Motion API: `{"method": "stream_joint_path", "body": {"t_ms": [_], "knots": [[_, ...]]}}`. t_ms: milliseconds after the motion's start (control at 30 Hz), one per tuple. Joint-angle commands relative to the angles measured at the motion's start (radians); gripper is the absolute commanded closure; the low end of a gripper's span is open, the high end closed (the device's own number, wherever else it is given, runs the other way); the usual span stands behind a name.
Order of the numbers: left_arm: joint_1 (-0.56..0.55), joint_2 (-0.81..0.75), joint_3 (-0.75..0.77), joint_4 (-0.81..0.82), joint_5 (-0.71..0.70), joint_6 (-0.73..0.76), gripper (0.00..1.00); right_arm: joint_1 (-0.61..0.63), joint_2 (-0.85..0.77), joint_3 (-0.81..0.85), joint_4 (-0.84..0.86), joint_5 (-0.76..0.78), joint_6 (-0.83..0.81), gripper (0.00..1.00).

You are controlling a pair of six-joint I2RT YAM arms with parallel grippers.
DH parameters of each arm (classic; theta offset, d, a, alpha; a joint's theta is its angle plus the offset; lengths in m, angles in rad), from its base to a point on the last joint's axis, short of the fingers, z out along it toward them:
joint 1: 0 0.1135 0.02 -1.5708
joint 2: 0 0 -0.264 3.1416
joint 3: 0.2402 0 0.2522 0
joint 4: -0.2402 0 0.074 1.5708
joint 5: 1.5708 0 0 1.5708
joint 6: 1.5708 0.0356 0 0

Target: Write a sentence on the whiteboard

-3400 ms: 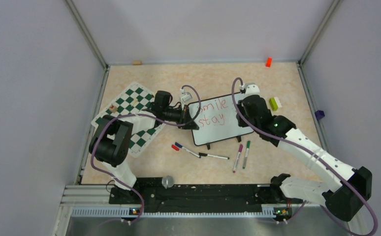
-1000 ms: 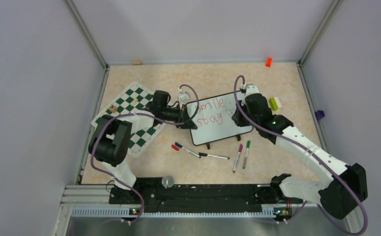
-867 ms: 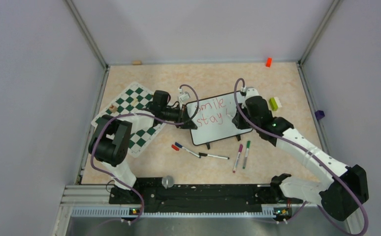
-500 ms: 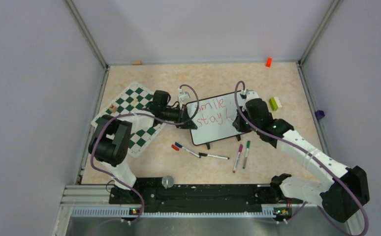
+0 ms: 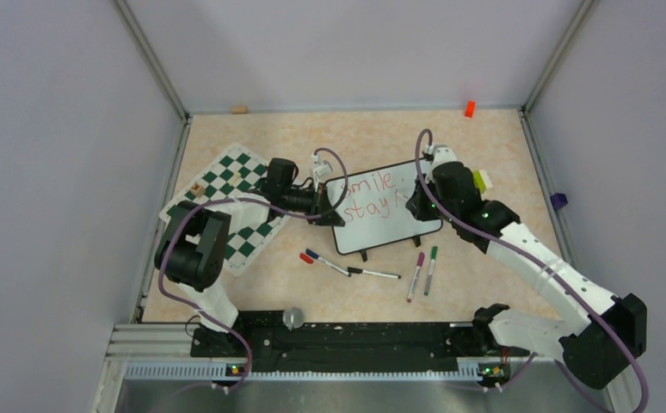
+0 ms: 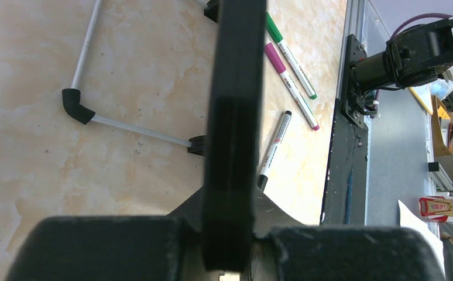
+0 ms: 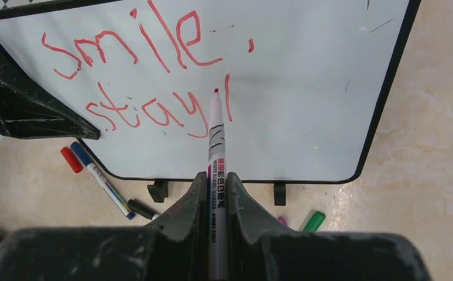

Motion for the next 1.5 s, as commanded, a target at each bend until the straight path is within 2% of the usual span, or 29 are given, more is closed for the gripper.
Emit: {"method": "stream_joint_path", "body": {"t_ms": [0,800,1333,1467], "knots": [[0.020,-0.006,0.010,-0.061,-0.112,0.011,1.00,-0.011,0.019,0.050,0.013,0.025,-0.015,1.00],[0.020,-0.007,0.009,-0.060,-0.113,0.010,1.00,-0.011,0.055,0.016,0.028,0.057,-0.014,1.00],[0.018,-0.004,0.010,-0.058,-0.110,0.008,1.00,-0.012,0.035,-0.034,0.052,-0.023,0.000,1.00],[0.018,-0.008,0.009,-0.059,-0.111,0.010,1.00,-0.012,0.035,-0.031,0.048,0.002,0.003,1.00]]}}
